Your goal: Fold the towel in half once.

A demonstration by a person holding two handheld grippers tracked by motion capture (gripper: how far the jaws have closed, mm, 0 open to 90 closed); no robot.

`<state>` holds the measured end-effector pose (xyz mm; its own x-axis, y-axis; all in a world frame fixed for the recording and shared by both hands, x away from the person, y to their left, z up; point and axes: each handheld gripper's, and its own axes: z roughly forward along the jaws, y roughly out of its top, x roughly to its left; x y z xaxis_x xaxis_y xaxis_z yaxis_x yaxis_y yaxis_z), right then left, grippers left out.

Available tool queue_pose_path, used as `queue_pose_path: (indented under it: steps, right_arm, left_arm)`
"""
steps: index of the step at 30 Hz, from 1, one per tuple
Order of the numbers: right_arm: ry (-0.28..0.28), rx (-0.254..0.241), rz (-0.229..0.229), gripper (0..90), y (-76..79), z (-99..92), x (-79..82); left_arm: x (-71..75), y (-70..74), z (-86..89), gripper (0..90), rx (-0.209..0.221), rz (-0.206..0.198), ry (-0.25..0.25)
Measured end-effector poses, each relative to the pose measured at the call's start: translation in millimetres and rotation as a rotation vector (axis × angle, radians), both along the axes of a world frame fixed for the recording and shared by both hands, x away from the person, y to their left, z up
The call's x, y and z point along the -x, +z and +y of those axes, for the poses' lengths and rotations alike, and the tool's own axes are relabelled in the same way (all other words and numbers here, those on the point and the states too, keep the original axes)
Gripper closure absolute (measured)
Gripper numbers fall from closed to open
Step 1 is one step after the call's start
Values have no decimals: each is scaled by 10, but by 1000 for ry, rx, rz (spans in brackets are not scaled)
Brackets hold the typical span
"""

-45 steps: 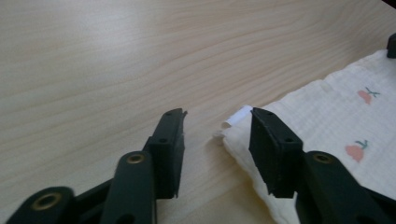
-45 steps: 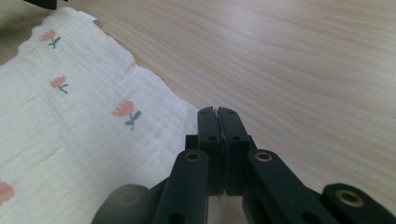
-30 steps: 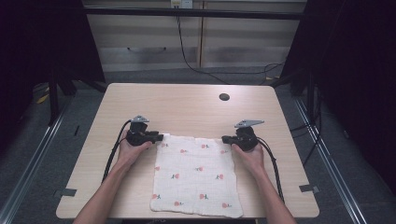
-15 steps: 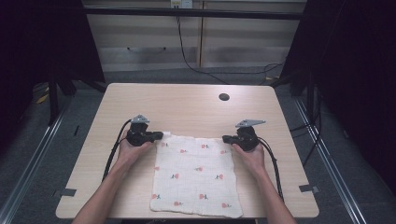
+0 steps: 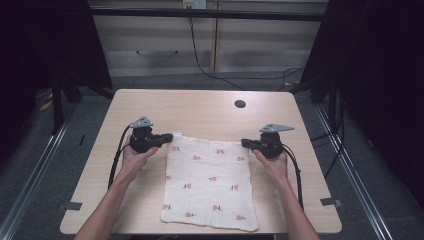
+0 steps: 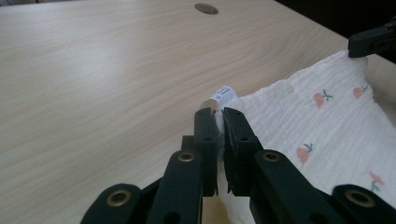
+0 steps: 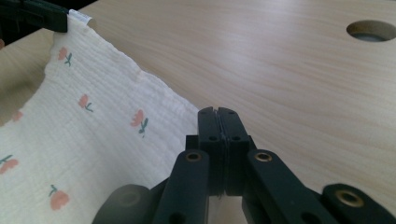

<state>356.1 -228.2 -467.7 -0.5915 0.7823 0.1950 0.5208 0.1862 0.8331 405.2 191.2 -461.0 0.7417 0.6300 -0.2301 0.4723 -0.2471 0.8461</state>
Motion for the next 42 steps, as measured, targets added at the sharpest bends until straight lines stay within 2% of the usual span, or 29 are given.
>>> queue_pose_path:
  steps: [5,8,10,12,19,25,27,29,31,34,37,42]
  right_arm:
    - [6,-15,-19,890,96,1,-6]
    - [6,-30,-36,890,158,-10,-8]
    - [6,-36,-40,890,194,-14,-2]
    - [3,-27,-42,891,224,-18,-19]
    - [1,-38,-75,891,418,-13,-60]
    - [-5,-57,-93,892,509,-18,-104]
    - [-6,-61,-102,891,551,-17,-111]
    - [-4,-56,-116,893,621,-29,-115]
    - [-9,-76,-141,893,708,-75,-125]
    - [-19,-81,-155,893,811,-126,-152]
    - [-14,-79,-165,893,844,-137,-146]
    - [-7,-67,-147,893,778,-134,-98]
  left_arm:
    - [25,85,-2,849,26,-17,1]
    - [103,132,-12,849,50,-18,2]
    - [131,167,-35,849,28,-33,-9]
    - [135,216,-35,850,41,-40,-7]
    - [71,412,-26,849,37,-74,24]
    - [32,586,-35,849,28,-96,34]
    - [15,634,-33,849,39,-103,31]
    - [-12,676,-36,849,68,-96,23]
    - [-29,746,-47,849,55,-108,20]
    - [-17,840,-39,849,91,-119,14]
    - [7,828,-59,849,70,-130,6]
    - [42,690,-57,849,63,-106,5]
